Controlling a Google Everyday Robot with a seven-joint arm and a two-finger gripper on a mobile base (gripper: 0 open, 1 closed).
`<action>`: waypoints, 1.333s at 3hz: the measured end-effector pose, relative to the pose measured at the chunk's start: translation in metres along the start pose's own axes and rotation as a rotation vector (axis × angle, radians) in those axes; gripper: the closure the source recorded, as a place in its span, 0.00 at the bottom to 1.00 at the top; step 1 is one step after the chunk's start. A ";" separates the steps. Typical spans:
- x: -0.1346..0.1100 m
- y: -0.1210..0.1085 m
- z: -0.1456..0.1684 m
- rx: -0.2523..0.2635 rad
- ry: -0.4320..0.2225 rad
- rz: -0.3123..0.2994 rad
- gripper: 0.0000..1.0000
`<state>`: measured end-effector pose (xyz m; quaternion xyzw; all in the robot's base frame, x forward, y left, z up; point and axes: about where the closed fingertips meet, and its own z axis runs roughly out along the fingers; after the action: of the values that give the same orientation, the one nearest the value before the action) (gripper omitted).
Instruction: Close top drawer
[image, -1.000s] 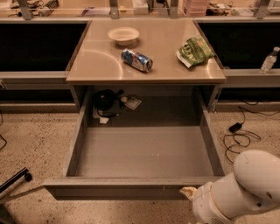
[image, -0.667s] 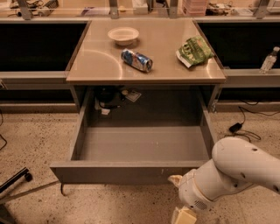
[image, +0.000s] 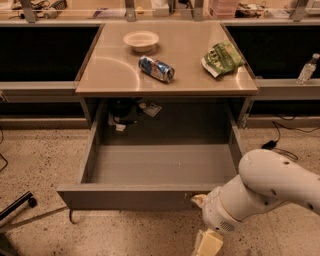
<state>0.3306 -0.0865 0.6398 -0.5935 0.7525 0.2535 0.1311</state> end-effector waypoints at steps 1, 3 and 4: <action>-0.019 -0.050 -0.007 -0.010 0.036 -0.040 0.00; -0.022 -0.068 -0.008 -0.006 0.018 -0.054 0.00; -0.027 -0.088 -0.011 -0.002 -0.004 -0.070 0.00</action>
Offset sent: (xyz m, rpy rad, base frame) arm 0.1033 0.0123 0.0010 -0.0312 -0.0055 0.0925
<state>0.4229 -0.0848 0.6423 -0.6192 0.7307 0.2507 0.1407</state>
